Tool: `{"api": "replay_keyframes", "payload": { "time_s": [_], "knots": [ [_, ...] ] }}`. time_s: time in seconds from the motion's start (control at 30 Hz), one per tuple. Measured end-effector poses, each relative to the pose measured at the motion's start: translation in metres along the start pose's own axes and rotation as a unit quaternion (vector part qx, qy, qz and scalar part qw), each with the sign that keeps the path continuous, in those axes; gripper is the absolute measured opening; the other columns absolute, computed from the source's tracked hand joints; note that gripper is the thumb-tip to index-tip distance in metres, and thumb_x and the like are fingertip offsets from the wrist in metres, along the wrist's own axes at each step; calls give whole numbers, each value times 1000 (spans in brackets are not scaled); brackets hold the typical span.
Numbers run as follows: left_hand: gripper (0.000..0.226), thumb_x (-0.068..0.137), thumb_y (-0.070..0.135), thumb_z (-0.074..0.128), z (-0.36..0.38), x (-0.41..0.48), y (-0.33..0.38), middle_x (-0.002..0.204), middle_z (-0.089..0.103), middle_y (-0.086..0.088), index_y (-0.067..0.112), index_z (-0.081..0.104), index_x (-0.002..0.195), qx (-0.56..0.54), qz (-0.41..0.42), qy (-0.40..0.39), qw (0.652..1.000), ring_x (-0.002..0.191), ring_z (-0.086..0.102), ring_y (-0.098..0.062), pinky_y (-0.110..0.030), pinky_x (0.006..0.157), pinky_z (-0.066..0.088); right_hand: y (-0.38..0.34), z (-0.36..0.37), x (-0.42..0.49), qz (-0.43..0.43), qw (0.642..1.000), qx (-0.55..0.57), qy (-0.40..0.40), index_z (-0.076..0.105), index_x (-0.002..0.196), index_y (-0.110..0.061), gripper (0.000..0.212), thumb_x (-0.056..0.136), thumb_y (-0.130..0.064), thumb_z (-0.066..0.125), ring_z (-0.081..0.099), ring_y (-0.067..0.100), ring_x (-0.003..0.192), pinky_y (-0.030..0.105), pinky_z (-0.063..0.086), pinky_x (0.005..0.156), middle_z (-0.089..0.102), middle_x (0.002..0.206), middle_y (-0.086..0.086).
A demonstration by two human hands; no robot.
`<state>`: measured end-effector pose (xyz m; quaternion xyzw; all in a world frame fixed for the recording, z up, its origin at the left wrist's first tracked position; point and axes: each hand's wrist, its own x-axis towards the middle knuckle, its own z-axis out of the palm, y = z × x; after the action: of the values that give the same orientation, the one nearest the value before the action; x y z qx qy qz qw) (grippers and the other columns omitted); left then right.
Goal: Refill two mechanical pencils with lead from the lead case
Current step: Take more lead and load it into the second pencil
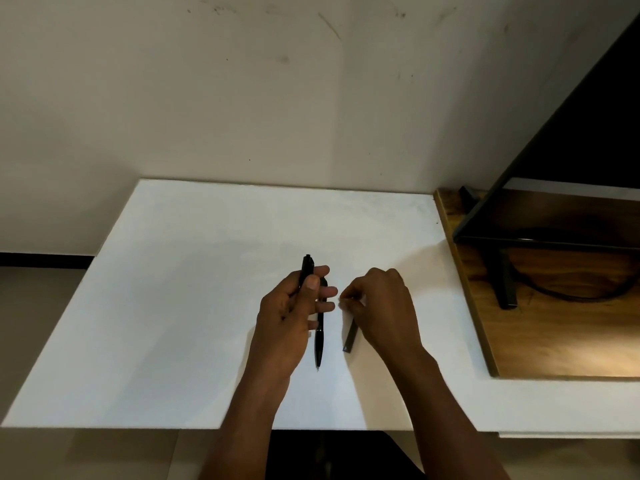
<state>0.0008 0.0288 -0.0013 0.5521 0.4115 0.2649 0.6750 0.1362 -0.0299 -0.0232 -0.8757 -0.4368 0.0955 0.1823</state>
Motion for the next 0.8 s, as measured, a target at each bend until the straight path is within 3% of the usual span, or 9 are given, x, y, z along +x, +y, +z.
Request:
{"api": "replay_keyframes", "payload": {
  "time_s": [0.13,0.2,0.3,0.4,0.5,0.8],
  "knots": [
    [21,96,38,54,-1,-1,-1,89,79,8,35,72,107,18,-12,9,1000,72,71,-3,-12,55,50,-2,4,-1,-5,999,-52,-13,73,93,-25,17,93,-15,60,54,21,100,31,42,78,65,97,-4],
    [18,94,37,58,-3,-2,-3,84,78,6,36,73,105,28,-24,11,999,62,67,-1,-12,51,47,-3,3,-1,19,996,84,7,71,89,-20,11,93,-14,62,59,17,95,31,46,81,68,94,-4],
    [19,91,33,64,-4,0,-6,74,75,2,29,76,106,60,-24,25,998,53,60,-1,-10,48,42,-4,-9,2,93,916,389,30,73,88,-17,7,90,-12,69,67,9,83,23,54,69,74,86,-4],
    [20,90,27,67,-3,0,-6,70,73,1,20,77,106,89,-13,27,996,47,58,1,-6,48,41,-4,-19,1,106,834,540,-28,76,97,-19,11,91,-12,69,69,12,80,24,54,69,78,90,4],
    [19,90,24,67,-2,0,-6,66,70,2,19,77,106,109,-6,22,994,46,58,3,-5,47,40,-2,-18,-1,92,824,557,-46,76,101,-17,13,94,-13,67,70,12,80,29,54,76,79,90,2],
    [21,91,27,66,-4,-2,-5,67,70,1,19,77,106,148,7,18,989,45,57,6,-4,47,40,-4,-16,-2,88,810,575,-81,76,97,-16,9,91,-16,69,75,14,88,27,55,74,80,95,3]
  ]
}}
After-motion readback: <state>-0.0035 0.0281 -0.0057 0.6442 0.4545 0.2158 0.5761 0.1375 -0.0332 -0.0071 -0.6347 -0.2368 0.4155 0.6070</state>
